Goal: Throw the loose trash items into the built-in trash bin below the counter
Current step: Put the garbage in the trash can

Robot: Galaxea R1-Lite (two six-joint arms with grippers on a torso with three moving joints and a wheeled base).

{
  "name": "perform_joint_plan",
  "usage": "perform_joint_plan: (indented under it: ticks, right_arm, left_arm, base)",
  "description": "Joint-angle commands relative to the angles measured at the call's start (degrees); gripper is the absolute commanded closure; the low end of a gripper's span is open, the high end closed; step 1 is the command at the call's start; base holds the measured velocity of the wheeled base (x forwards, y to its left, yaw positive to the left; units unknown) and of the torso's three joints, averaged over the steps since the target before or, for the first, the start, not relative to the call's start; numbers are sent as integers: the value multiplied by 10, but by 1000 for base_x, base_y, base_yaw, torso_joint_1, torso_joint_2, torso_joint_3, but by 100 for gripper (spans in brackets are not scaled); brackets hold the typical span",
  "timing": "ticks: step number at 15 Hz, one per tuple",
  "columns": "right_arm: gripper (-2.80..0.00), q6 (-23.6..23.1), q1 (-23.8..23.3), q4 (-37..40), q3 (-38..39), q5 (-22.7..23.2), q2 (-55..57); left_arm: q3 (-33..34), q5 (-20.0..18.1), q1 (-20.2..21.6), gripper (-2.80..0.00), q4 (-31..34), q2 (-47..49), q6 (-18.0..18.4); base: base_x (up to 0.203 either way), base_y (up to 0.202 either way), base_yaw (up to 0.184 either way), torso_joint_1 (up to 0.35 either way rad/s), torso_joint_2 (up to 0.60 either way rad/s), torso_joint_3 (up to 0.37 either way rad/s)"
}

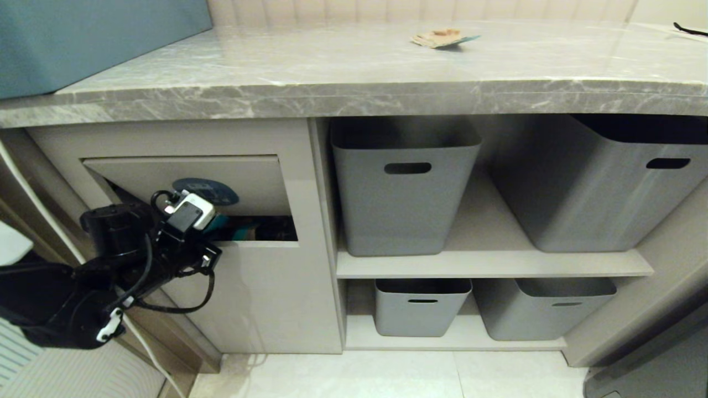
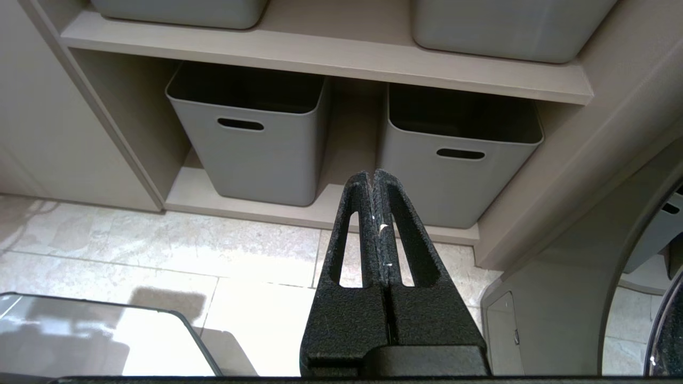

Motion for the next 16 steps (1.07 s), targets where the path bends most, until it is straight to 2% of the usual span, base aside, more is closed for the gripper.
perform_joint_plan:
  ticks: [1,3,7,8,16]
  right_arm:
    - [0,-1,0,0,0,0,-1]
    - [0,0,0,0,0,0,0]
    - [0,-1,0,0,0,0,0]
    - [0,0,0,0,0,0,0]
    - [0,0,0,0,0,0,-1]
  left_arm:
    - [-32,1,-10,0,-5,28,9]
    - [-60,0,-15,0,-6,34,7]
    - [-65,-5,-18,0,-6,36,1]
    - [-67,-5,-18,-280,-7,36,0]
    - [-89,-3,-18,-280,-6,40,-8]
  base:
    - [0,0,0,0,0,0]
    - [0,0,0,0,0,0]
    - [0,0,0,0,0,0]
    - [0,0,0,0,0,0]
    - [0,0,0,0,0,0]
